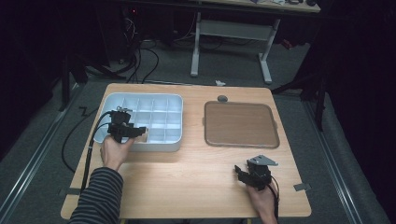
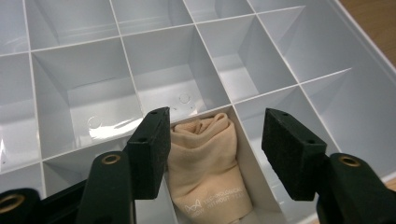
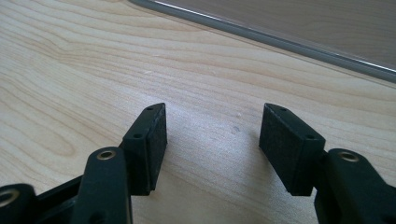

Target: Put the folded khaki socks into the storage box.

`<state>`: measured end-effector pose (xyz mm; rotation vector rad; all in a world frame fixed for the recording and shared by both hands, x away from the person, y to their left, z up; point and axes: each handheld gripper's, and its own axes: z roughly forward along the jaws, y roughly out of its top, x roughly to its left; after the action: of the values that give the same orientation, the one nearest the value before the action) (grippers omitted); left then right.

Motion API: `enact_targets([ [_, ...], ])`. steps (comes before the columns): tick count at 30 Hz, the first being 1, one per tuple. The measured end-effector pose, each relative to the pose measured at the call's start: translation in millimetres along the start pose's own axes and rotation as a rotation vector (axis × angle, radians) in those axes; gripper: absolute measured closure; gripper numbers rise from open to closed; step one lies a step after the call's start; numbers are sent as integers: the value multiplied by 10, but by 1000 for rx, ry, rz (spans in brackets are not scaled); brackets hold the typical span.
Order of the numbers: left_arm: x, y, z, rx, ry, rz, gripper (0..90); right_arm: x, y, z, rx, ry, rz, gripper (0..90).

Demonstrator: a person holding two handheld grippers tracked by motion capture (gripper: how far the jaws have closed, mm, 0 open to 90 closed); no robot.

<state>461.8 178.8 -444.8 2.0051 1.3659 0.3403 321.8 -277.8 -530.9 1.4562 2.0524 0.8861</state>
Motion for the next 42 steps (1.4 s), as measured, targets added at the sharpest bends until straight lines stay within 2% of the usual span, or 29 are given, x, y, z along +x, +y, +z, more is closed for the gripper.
enact_targets([
  [5,-6,-10,-86,-18,-4,11,406,-1,0,0,0,0,0,416],
  [10,-5,-56,-179,-59,-7,6,378,-1,0,0,0,0,0,416],
  [23,-13,-165,-378,-111,-32,3,357,0,0,1,0,-1,-2,416],
  [26,-10,-177,-421,-102,-49,-4,358,0,0,1,-1,-1,-2,415],
  [37,-19,-263,-545,-127,-58,-4,359,1,0,1,-1,-1,-2,415],
  [42,-52,-292,-605,-136,-62,8,355,1,0,1,-1,-1,-2,415],
])
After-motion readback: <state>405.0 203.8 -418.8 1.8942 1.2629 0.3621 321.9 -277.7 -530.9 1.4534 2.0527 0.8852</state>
